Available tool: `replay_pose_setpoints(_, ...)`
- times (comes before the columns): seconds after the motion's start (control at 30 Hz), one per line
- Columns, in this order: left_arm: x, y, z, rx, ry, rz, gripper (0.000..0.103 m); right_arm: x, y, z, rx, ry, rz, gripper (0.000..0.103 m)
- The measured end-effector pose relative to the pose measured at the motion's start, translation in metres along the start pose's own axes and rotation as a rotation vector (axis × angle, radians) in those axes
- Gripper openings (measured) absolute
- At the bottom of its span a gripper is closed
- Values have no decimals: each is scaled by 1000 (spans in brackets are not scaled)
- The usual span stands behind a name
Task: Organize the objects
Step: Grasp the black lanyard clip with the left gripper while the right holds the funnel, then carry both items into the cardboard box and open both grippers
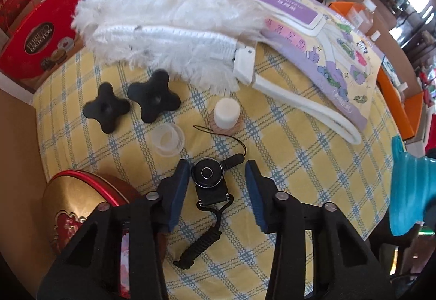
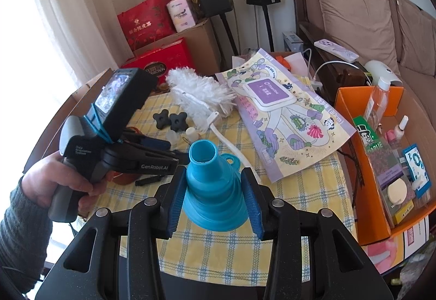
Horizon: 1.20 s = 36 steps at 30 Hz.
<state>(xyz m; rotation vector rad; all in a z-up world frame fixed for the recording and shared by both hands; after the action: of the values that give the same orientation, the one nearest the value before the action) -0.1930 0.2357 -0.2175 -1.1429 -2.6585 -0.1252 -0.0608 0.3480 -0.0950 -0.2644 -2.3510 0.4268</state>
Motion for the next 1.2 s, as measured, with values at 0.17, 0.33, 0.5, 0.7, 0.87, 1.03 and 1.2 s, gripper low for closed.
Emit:
replay_pose_setpoints(0.17,-1,2,1,10,23,10,24,-1,-4,5,-1,-10,-6,42)
replay_pose_setpoints(0.33,-2,3,1,13,42,8,23,-2,-4,9,-5,-17,-7,42)
replay_pose_setpoints(0.5,-3,3,-17,-14,112,-35,23,-1,-5,13,-10,-19,-14,42)
replay_pose_setpoints(0.7,-2,-5,-69,-19,231,-78,23,8,-10,11,-12,-6,-27,42)
replay_pose_setpoints(0.87,2,-6,-115,-27,340,-111,23,21,-24,3,-10,17,-54,42)
replay_pose_setpoints(1.03,3,-8,-159,-20,430,-131,23,33,-44,-5,9,33,-89,42)
replay_pose_setpoints(1.2,-7,-17,-205,15,503,-136,23,45,-71,-12,45,43,-123,42)
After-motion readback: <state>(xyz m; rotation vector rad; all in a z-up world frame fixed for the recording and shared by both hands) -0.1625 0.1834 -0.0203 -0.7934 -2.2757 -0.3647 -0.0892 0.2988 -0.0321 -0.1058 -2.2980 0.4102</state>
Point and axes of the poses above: each gripper's, at about its wrist camera, not at the fingertips, and z roughly the way its jaws point, y to its right, x to its top, the point moved 9 cm from there along z, roughly the way its jaws point, and after that the axes turned 10 degrees about z, right-handed, at the moved point
